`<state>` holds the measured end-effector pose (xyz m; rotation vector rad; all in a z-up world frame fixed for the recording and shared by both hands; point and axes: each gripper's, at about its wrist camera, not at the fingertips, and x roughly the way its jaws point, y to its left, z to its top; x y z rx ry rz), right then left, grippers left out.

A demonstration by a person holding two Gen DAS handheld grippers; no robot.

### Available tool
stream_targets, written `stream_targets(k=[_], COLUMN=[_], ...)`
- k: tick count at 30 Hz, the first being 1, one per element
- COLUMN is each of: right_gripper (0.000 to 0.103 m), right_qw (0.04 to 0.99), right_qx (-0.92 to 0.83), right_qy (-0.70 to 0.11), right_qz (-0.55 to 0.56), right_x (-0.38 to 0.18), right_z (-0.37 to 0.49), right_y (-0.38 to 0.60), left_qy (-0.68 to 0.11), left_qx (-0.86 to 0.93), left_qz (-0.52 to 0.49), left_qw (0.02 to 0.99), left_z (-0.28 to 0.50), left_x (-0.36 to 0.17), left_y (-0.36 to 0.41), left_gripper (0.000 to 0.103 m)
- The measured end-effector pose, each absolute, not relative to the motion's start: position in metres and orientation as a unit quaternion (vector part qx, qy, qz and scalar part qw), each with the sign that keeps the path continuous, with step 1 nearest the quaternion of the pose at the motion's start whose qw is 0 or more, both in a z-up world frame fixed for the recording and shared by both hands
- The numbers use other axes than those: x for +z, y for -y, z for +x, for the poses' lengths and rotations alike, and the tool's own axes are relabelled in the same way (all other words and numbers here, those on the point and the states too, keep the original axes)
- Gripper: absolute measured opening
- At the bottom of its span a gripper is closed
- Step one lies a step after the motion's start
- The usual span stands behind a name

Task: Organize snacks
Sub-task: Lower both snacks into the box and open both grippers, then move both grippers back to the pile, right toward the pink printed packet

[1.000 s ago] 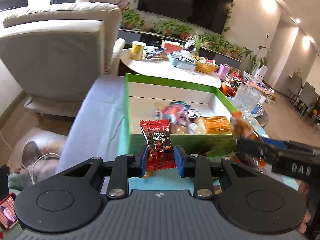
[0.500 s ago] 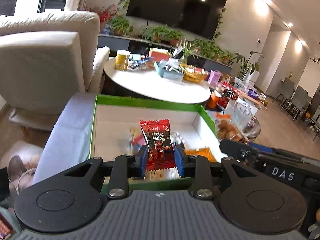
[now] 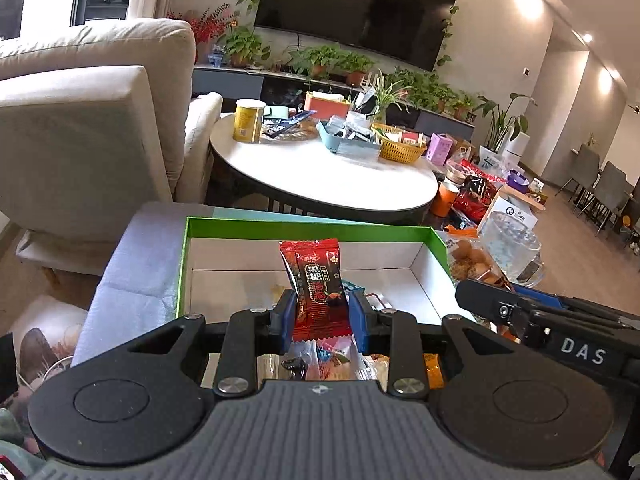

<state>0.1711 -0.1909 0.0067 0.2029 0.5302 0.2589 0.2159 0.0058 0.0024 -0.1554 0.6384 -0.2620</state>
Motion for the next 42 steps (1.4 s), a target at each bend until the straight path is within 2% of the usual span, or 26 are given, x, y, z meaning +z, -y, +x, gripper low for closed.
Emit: stream_targets(k=[8,11,17,23,27,34,35,37,38,42], right_gripper=[0.058,0.058,0.058,0.058,0.058,0.058,0.058,0.058,0.058,0.058], right_qw=[0.948,0.958,0.96,0.961,0.962,0.956,0.955,0.952,0.952,0.947], right_qx=[0.109,0.093,0.094,0.08,0.075,0.071,0.068,0.059,0.055,0.049], right_qy=[-0.286,-0.263,-0.253,-0.251,-0.245,-0.277,-0.283,-0.293,-0.295,-0.311], right_qz=[0.084,0.06,0.078,0.084,0.096,0.065,0.062,0.061,0.063,0.069], right_x=[-0.007,-0.006,0.0,0.003,0.008,-0.005,-0.008,-0.012,-0.014,-0.023], right_z=[0.185,0.176,0.161,0.141,0.123,0.1,0.097,0.094,0.093,0.093], right_y=[0.186,0.182,0.194,0.209,0.219,0.219,0.221,0.225,0.228,0.235], left_qy=[-0.345,-0.343,-0.331,-0.333,-0.38,-0.372,-0.374,-0.373,-0.375,-0.377], left_qx=[-0.129,-0.141,-0.147,-0.243,-0.237,-0.229,-0.234,-0.238,-0.239,-0.245], left_qz=[-0.062,-0.052,-0.053,-0.022,0.007,0.003,0.002,0.008,0.012,0.007], left_qw=[0.928,0.927,0.931,0.911,0.894,0.9,0.897,0.897,0.896,0.893], left_z=[0.225,0.222,0.198,0.153,0.147,0.163,0.162,0.164,0.164,0.151], left_x=[-0.016,-0.015,-0.009,-0.013,-0.038,-0.06,-0.062,-0.066,-0.068,-0.066], left_y=[0.001,0.003,0.0,0.006,0.017,0.02,0.02,0.025,0.028,0.022], left_gripper=[0.029,0.041,0.041,0.041,0.033,0.033,0.029,0.013,0.008,0.002])
